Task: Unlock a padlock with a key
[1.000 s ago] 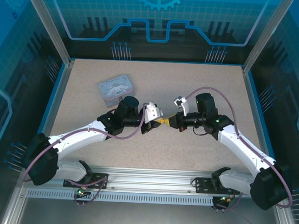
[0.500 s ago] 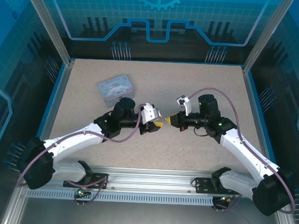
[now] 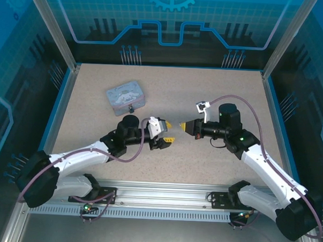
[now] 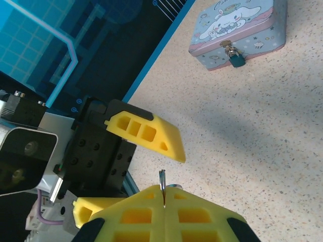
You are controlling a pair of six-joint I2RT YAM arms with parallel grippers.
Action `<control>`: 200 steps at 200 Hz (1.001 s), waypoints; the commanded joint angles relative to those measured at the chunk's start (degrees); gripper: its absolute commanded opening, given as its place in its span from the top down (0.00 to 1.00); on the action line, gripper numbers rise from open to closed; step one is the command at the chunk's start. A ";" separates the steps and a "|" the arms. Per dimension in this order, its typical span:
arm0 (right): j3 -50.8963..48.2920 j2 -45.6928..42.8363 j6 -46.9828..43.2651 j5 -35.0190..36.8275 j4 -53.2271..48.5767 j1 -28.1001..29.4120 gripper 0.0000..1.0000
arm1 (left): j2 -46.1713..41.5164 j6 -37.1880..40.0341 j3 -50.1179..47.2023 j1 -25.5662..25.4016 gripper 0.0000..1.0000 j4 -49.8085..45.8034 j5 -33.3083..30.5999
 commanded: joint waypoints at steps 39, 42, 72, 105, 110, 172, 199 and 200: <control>-0.77 -1.09 4.39 1.91 2.96 2.65 1.00 | 4.56 -1.90 1.69 -2.23 0.44 9.10 -0.78; -0.76 -1.05 4.48 1.88 3.07 2.82 1.00 | 4.74 -1.97 1.76 -2.25 0.45 9.26 -0.80; -0.26 -0.45 4.58 1.87 3.16 3.70 1.00 | 6.11 -2.27 2.37 -2.53 0.50 10.78 -1.97; -0.19 -0.22 4.73 1.90 3.48 4.41 1.00 | 6.67 -2.50 2.47 -2.66 0.54 12.57 -3.42; -0.24 -0.21 4.76 2.01 3.44 4.49 1.00 | 6.71 -2.49 2.48 -2.69 0.54 12.70 -3.63; -0.37 -0.58 5.00 2.42 3.17 4.85 1.00 | 6.33 -1.99 2.65 -2.69 0.78 12.63 -6.06; 0.37 -1.29 5.37 2.80 1.58 4.76 1.00 | 5.37 -0.19 2.39 -2.95 1.00 10.50 -8.11; 0.44 -1.30 5.37 2.84 1.41 4.72 1.00 | 5.31 -0.08 2.35 -2.98 1.00 10.46 -8.21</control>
